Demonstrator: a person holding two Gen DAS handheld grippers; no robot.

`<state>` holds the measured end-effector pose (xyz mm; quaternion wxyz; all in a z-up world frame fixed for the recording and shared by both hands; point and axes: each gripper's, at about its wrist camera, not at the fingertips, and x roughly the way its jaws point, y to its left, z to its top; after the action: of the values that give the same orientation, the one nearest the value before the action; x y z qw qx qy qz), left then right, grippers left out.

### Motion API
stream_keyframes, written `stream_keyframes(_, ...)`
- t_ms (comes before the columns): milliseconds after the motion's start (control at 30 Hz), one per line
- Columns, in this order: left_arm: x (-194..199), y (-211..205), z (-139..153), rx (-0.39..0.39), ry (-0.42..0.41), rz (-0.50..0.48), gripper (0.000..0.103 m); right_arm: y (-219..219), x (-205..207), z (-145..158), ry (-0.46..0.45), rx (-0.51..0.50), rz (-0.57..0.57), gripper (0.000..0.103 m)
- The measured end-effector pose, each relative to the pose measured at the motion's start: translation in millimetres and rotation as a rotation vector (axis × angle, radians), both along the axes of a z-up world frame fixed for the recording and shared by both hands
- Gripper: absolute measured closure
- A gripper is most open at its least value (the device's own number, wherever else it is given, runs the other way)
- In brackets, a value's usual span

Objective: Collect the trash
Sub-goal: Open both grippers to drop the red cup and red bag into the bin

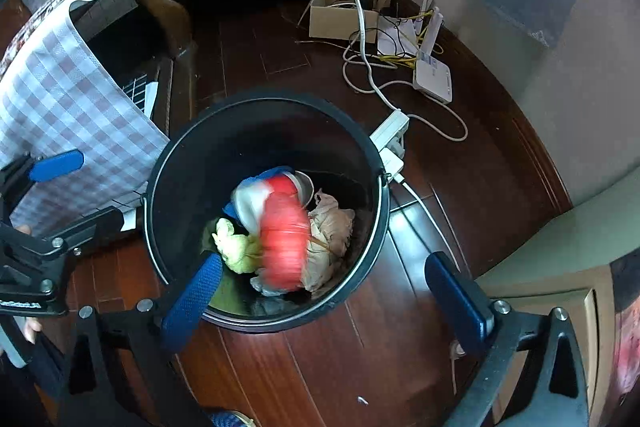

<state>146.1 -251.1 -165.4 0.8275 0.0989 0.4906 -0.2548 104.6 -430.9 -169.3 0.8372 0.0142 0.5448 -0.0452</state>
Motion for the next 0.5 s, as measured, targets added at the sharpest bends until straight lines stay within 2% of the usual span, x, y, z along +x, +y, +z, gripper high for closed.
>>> stream_keyframes(500, -6, 32, 16, 0.006, -0.042, 0.044, 0.003, 28, -3, 12, -0.036, -0.019, 0.023, 0.001)
